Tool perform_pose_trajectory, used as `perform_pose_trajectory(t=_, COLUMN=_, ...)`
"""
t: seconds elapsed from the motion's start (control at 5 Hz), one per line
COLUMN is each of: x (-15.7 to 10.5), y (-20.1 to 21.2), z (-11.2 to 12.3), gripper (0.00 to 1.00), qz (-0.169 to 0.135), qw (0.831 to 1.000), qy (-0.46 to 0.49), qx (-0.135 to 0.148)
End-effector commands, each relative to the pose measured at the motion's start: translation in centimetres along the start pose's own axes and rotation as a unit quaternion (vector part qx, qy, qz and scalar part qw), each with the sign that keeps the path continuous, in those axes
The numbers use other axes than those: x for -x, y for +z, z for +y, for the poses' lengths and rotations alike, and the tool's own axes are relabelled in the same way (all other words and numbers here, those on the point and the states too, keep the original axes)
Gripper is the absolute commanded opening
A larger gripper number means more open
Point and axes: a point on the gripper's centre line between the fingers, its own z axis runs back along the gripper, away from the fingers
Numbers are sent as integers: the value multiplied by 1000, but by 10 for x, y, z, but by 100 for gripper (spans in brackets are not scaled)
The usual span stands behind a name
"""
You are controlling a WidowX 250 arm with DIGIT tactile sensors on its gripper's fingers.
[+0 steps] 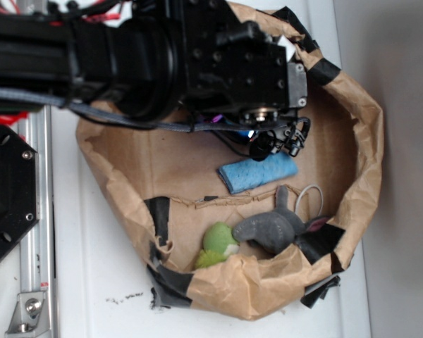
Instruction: Grab the black box.
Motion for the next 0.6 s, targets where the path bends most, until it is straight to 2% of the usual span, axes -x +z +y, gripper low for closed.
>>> perform_pose_trajectory(t=0.0, x=-10, y=-12, z=5, gripper=100, qz=-11, qw=1000, qy=-7, qx=6)
perform_pose_trajectory(t=0.2, x=-9, y=-7, z=7, gripper=0, qz=-5, qw=1000, qy=2, qx=16)
perform_pose_trajectory(t=0.4, x=-8, y=-3, z=7, gripper=0, qz=-2, qw=1000, qy=-2, qx=21)
